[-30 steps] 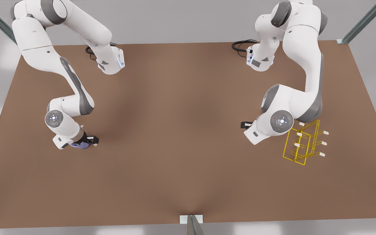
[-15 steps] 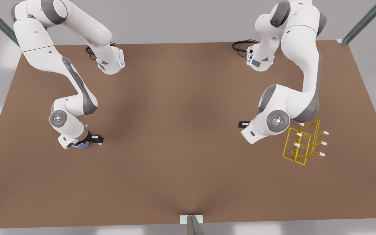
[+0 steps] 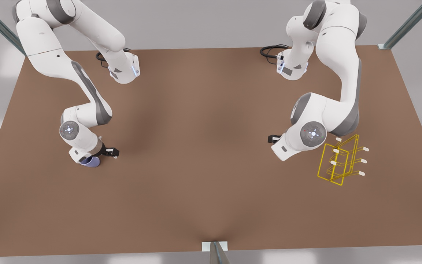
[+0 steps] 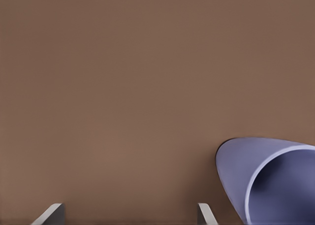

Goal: Place the cup on the cup holder

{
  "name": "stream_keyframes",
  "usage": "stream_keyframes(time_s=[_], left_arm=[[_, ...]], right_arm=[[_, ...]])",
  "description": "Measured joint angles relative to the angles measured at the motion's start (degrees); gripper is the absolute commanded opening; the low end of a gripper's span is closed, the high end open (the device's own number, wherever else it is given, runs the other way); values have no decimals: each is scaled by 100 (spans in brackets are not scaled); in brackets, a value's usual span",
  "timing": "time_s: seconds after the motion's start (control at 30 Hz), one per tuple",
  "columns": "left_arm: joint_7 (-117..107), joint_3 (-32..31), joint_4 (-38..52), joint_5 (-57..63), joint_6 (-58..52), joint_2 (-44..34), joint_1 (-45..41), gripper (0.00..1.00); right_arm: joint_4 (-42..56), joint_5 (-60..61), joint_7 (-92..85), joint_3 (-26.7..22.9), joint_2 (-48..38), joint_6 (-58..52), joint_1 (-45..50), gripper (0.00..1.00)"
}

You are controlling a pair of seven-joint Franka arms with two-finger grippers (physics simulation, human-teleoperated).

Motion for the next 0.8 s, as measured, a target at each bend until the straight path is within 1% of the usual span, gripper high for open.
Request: stream_keyframes(time_s=[0.1, 0.23, 0.3, 0.6, 0.8], left_arm=[[5, -46, 36, 10, -60, -38, -7, 100], [4, -359, 45, 6, -408, -80, -97, 100], [3, -420, 45, -3, -571, -70, -112, 100], [-62, -426, 73, 70, -854, -64, -146, 100], [-53, -383, 98, 323, -760, 34, -132, 100]], right_arm=[[-3, 0, 15, 1, -3, -1, -32, 100], [-29, 1, 33, 1, -16, -2, -83, 100], [-43, 1, 41, 1, -27, -2, -88, 100], [-40, 1, 67, 1, -47, -1, -89, 100], [-75, -71, 47, 50, -48, -2, -399, 100]])
